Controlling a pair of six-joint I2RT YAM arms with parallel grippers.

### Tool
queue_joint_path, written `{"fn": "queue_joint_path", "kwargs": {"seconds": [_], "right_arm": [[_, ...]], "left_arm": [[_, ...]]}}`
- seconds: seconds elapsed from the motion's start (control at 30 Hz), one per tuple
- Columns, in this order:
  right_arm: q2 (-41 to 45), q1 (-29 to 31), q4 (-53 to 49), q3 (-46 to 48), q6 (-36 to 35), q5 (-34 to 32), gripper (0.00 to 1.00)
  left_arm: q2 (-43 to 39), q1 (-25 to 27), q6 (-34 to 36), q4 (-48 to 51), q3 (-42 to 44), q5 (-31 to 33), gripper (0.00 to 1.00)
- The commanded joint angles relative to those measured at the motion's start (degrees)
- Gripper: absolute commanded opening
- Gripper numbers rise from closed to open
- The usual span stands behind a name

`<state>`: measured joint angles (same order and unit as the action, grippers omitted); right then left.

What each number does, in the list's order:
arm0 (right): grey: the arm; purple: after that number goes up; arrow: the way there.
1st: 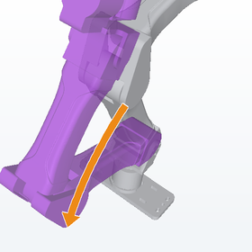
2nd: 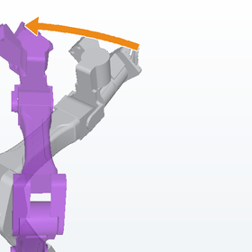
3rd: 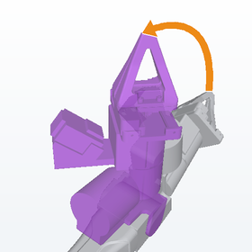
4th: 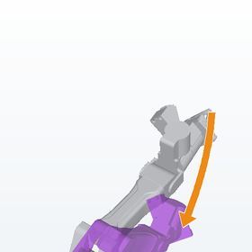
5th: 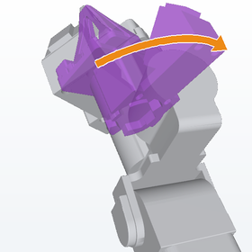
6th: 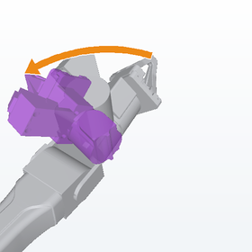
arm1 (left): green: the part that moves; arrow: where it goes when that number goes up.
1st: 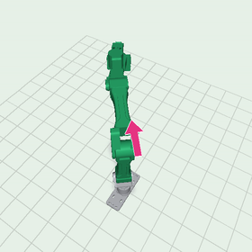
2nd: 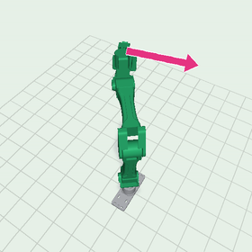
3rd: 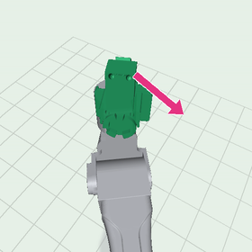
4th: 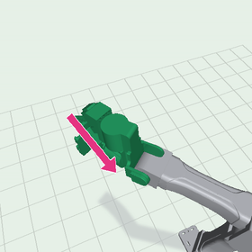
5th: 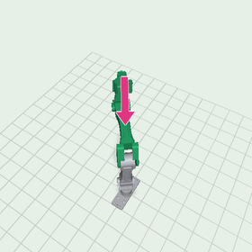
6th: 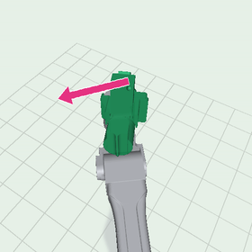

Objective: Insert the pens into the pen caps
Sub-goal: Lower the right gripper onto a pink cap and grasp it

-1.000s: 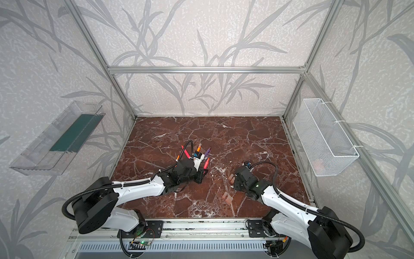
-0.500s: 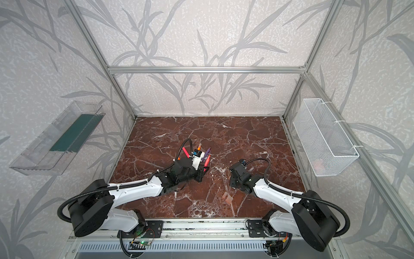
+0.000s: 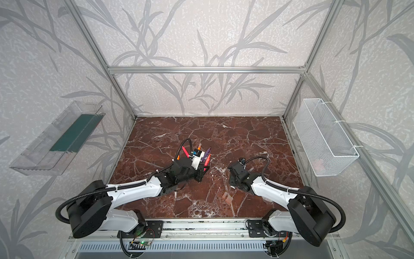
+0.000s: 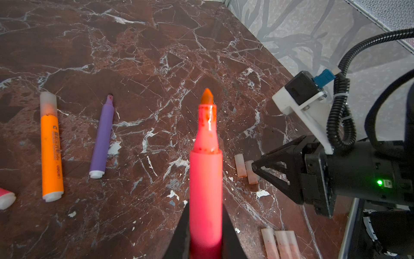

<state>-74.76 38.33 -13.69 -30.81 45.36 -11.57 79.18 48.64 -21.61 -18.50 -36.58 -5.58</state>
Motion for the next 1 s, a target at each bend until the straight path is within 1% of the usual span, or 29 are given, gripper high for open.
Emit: {"fn": "queue_joint_path", "kwargs": {"seconds": [0.0,0.2,0.4,0.8,0.97], "right_arm": [[-2.0,0.3,-0.6,-1.5,-0.3,-1.1,0.32],[-3.5,0.3,-0.7,-1.7,0.1,-1.7,0.28],[-2.5,0.3,-1.1,-0.9,0.3,-2.5,0.19],[-3.0,0.3,-1.0,-0.8,0.6,-2.7,0.08],[-1.0,0.3,-1.0,-0.1,1.0,-3.1,0.04]], "left_arm": [[-0.8,0.1,0.8,-0.9,0.5,0.3,0.00],[-1.3,0.2,1.0,-0.4,0.6,1.1,0.00],[-1.2,0.2,1.0,-0.4,0.8,1.7,0.00],[-2.5,0.2,1.0,-0.6,1.7,2.9,0.00],[-3.1,0.1,1.0,-1.3,2.3,2.9,0.00]]}}
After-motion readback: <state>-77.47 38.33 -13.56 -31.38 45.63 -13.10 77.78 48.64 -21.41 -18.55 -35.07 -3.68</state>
